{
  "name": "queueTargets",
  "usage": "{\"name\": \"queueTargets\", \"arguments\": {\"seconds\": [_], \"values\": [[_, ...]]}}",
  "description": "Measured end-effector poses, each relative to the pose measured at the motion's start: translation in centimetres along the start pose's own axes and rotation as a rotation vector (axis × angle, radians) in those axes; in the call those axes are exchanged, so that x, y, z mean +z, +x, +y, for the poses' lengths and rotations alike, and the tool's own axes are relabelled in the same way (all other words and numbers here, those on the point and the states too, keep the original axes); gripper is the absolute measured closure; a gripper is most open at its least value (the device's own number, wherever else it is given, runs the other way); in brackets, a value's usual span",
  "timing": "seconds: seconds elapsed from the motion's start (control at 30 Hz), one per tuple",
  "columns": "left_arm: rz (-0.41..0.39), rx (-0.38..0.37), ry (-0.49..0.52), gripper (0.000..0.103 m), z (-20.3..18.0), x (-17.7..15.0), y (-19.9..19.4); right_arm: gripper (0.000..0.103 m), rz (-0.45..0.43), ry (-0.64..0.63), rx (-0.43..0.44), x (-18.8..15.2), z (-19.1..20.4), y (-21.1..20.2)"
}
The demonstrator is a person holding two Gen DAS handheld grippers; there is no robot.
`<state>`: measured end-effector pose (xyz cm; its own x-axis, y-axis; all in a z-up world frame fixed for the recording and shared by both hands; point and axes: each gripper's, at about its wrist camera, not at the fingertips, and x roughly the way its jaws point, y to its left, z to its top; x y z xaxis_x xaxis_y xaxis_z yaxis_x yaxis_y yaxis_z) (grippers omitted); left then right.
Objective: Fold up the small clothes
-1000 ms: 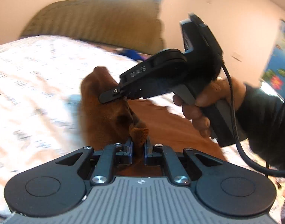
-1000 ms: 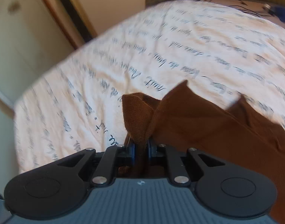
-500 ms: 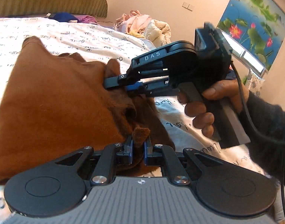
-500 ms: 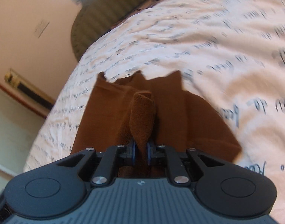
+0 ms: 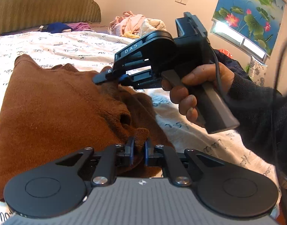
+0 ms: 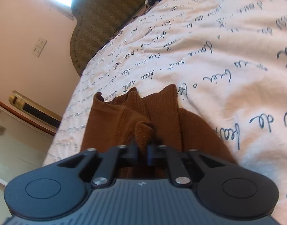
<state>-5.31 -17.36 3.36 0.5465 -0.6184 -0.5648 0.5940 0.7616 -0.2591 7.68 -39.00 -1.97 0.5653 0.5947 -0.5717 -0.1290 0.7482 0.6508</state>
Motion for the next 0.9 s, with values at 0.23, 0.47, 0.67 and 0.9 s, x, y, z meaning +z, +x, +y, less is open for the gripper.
{"name": "queueTargets", "arguments": {"seconds": [0.23,0.47,0.67,0.9], "values": [[0.03,-0.045,-0.044,0.093,0.5,-0.4,1.1,0.097,-0.032,0.079,-0.059,-0.8,-4.0,-0.8],[-0.04,-0.328,-0.08,0.008,3.7,0.2,-4.3,0.068,-0.123,0.119,0.028,-0.4,-3.2,-3.7],[-0.099,-0.186,-0.311,0.007,12.9,1.8,-7.8,0.013,-0.125,0.086,-0.045,1.2,-3.8,-5.2],[-0.138,-0.194,-0.933,0.016,24.3,2.2,-2.6,0.013,0.006,0.077,-0.002,1.1,-3.4,-0.6]]}}
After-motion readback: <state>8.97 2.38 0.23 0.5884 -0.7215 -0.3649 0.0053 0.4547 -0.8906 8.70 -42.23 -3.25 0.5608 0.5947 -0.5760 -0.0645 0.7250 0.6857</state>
